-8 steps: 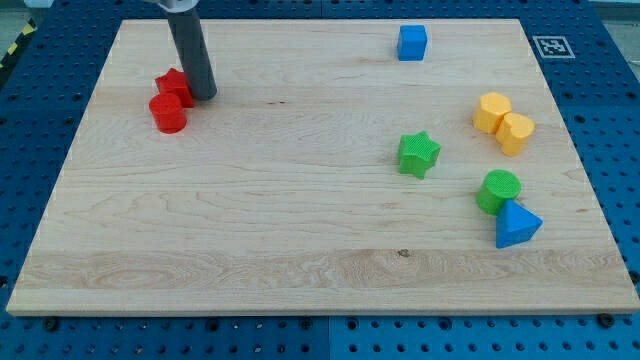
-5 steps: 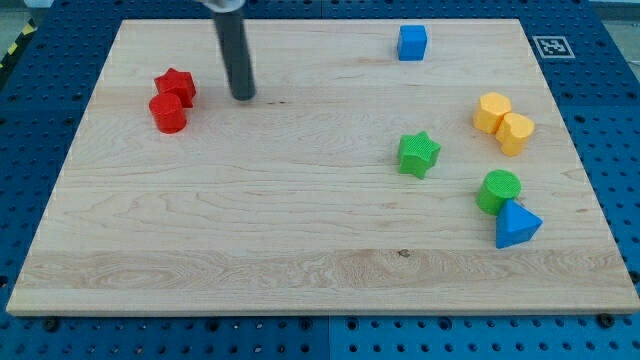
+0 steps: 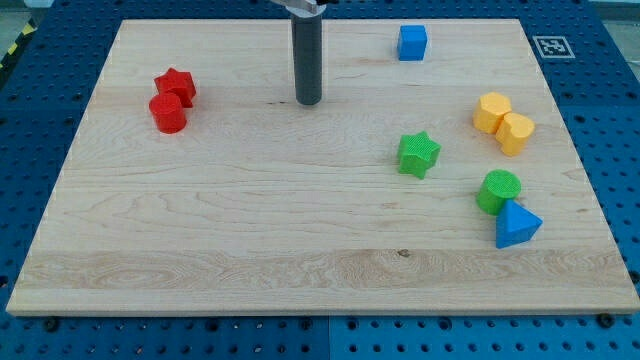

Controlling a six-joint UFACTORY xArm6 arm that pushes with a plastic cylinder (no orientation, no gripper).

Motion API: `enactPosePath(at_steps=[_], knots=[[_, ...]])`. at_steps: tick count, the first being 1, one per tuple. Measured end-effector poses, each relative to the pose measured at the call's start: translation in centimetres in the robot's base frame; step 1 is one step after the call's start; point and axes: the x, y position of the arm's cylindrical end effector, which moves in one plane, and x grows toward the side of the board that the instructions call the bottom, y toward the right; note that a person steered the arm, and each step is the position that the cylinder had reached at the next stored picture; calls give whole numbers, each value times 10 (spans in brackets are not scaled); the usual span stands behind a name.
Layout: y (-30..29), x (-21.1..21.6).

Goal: Move your arm to the center

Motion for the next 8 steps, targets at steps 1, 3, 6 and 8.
enactPosePath(at_steps=[1, 3, 6, 8], knots=[[0, 0], [0, 0], [0, 0], [7, 40]])
